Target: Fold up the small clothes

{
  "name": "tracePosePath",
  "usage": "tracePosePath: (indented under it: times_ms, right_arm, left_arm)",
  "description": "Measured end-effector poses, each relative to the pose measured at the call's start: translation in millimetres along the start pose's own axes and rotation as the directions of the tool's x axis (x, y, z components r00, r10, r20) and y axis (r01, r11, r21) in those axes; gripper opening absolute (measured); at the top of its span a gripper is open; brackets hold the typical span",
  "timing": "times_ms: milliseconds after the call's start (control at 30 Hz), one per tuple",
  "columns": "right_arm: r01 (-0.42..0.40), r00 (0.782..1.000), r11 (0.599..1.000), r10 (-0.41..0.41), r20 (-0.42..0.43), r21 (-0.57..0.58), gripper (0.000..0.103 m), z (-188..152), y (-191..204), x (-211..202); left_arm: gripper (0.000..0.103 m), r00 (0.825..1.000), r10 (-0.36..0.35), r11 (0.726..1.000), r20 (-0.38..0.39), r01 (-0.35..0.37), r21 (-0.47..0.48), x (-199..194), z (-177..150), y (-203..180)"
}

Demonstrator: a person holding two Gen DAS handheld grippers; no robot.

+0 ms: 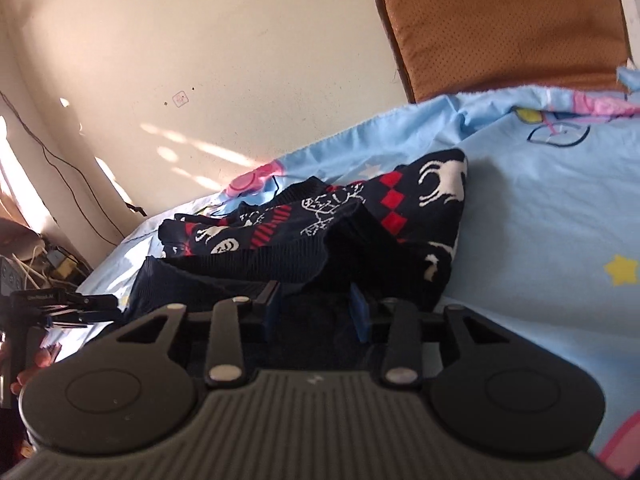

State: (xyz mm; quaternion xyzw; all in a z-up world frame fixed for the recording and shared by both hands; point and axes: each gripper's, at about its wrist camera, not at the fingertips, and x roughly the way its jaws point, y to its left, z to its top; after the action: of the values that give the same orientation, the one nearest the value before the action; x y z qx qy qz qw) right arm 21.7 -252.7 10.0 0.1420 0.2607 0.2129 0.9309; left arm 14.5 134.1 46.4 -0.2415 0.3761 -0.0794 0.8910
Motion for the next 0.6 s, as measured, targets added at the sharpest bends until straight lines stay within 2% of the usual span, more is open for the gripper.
tracePosePath:
  times_ms: [33, 67, 167, 200, 233, 267, 300, 333, 400, 533, 600]
  right_arm:
    - [0.027, 0.999, 0.999, -0.026, 0.020, -0.030, 0.044, -3.2, 2.2, -8.1]
    - [0.051, 0.998, 0.998, -0.049, 0.035, -0.046, 0.048, -6.8, 3.8, -15.1]
    - [0.110, 0.993, 0.993, -0.108, 0.042, -0.047, 0.050, -21.0, -0.1, -25.4]
    - [0.114, 0.993, 0.993, -0.113, 0.036, -0.042, 0.050, -25.2, -1.3, -25.9]
    - [0.115, 0.993, 0.993, -0.115, 0.022, -0.038, 0.049, -28.9, -1.9, -24.6]
    - [0.115, 0.993, 0.993, -0.115, 0.000, -0.036, 0.043, -31.5, -1.1, -21.0]
    - [0.113, 0.993, 0.993, -0.114, -0.017, -0.039, 0.024, -33.4, 0.1, -18.0]
    - [0.124, 0.992, 0.991, -0.126, -0.024, -0.050, 0.011, -34.9, 2.6, -16.3]
    - [0.146, 0.989, 0.988, -0.146, -0.011, -0.057, 0.008, -33.9, 8.9, -20.5]
    - [0.086, 0.996, 0.996, -0.085, 0.022, -0.035, 0.008, -31.4, 18.1, -49.0]
    - [0.064, 0.998, 0.998, -0.063, 0.012, -0.012, 0.008, -35.1, 20.7, -61.2]
  left_arm:
    - [0.081, 1.000, 0.015, 1.000, 0.015, -0.015, -0.008, -7.9, -3.2, 2.8]
    - [0.085, 0.999, 0.027, 1.000, 0.033, -0.027, -0.013, -15.6, -6.3, 5.7]
    - [0.086, 1.000, 0.012, 1.000, 0.020, -0.012, -0.018, -19.0, -10.0, 9.1]
    - [0.081, 1.000, 0.004, 1.000, 0.013, -0.004, -0.024, -16.5, -10.9, 10.1]
    - [0.064, 1.000, -0.010, 1.000, -0.002, 0.010, -0.029, -11.8, -11.9, 10.6]
    - [0.051, 0.999, -0.025, 0.999, -0.021, 0.024, -0.032, -7.0, -12.5, 11.1]
    - [0.028, 0.998, -0.037, 0.998, -0.055, 0.035, -0.043, 0.2, -14.8, 11.4]
    - [0.017, 0.997, -0.022, 0.998, -0.068, 0.019, -0.052, 3.9, -17.8, 11.6]
    - [0.013, 0.998, -0.040, 0.998, -0.058, 0.037, -0.051, -2.8, -21.3, 10.1]
    - [0.011, 0.990, -0.140, 0.988, -0.036, 0.137, -0.071, -39.5, -30.7, 6.5]
    - [0.010, 0.987, -0.153, 0.986, -0.038, 0.150, -0.076, -56.5, -41.6, 5.5]
